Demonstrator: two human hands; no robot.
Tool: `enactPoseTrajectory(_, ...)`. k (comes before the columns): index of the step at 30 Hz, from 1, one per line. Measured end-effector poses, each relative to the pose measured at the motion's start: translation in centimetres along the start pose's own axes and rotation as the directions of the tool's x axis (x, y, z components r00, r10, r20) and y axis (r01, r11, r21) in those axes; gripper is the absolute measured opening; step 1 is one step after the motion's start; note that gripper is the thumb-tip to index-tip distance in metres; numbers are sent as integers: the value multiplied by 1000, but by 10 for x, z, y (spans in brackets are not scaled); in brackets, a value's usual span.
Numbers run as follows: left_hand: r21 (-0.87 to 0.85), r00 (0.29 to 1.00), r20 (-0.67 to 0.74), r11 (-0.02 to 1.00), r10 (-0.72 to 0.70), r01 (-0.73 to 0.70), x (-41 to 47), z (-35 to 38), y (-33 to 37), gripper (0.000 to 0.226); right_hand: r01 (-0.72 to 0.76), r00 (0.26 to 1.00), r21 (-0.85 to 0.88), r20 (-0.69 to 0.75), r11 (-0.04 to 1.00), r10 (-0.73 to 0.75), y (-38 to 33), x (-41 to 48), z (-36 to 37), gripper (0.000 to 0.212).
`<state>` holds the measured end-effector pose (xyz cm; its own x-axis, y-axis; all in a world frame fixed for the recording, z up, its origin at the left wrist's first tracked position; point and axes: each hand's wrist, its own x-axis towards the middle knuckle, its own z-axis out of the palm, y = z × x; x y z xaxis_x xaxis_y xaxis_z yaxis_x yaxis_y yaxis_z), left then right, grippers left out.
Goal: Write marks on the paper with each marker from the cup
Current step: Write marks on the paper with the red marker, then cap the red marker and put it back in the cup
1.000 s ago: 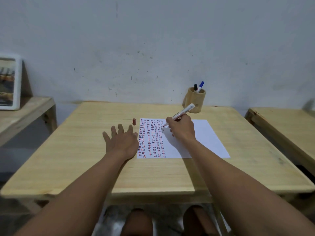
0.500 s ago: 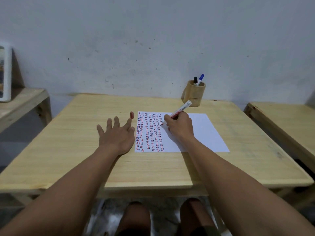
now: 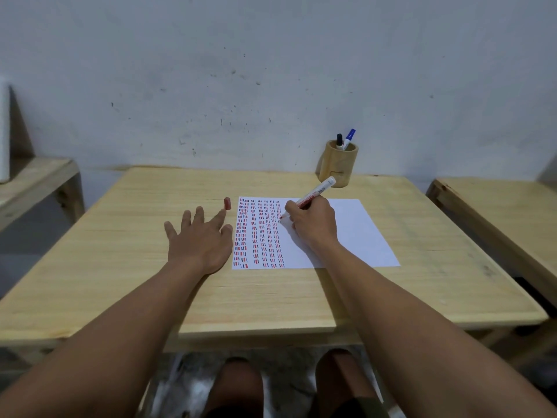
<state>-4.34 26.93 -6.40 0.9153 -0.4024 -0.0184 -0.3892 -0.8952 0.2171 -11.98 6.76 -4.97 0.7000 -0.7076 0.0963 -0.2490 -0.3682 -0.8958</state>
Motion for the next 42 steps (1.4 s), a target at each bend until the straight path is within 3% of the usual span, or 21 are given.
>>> enactPoseTrajectory(6,-231,963,-259,973,-80,18,20,-13,9,47,-36,999,116,-36,993,41,-8,10,-2,28)
enactPoseTrajectory(10,-204,964,-266,975,29,-85,43,-15,6,55,-85,996,301,11,950,85,-14,10,-3,12)
enactPoseTrajectory(13,-154,960,-261,977,102,-146,55,-9,3,45,-135,991,415,44,900,129,-21,9,-3,17)
enactPoseTrajectory(19,-215,919,-381,957,100,-193,51,-7,3,31,-185,983,466,80,865,168,-30,6,-3,15)
enactPoseTrajectory(23,-321,922,-384,928,54,-188,47,-15,9,25,-189,982,501,117,845,150,-36,2,-5,15)
enactPoseTrajectory(25,-462,930,-368,867,4,-186,44,-23,16,21,-197,980,541,141,817,142,-40,0,-6,13)
enactPoseTrajectory(28,-690,931,-355,695,-85,-200,37,-40,32,12,-212,976,597,167,774,138,-48,-2,-10,11)
enactPoseTrajectory(33,-857,952,-299,459,-67,-236,29,-69,57,7,-205,978,688,168,697,122,-65,-5,-23,10)
enactPoseTrajectory(42,-921,984,-174,347,35,-175,14,-91,85,11,-176,984,772,144,610,102,-84,-9,-46,10)
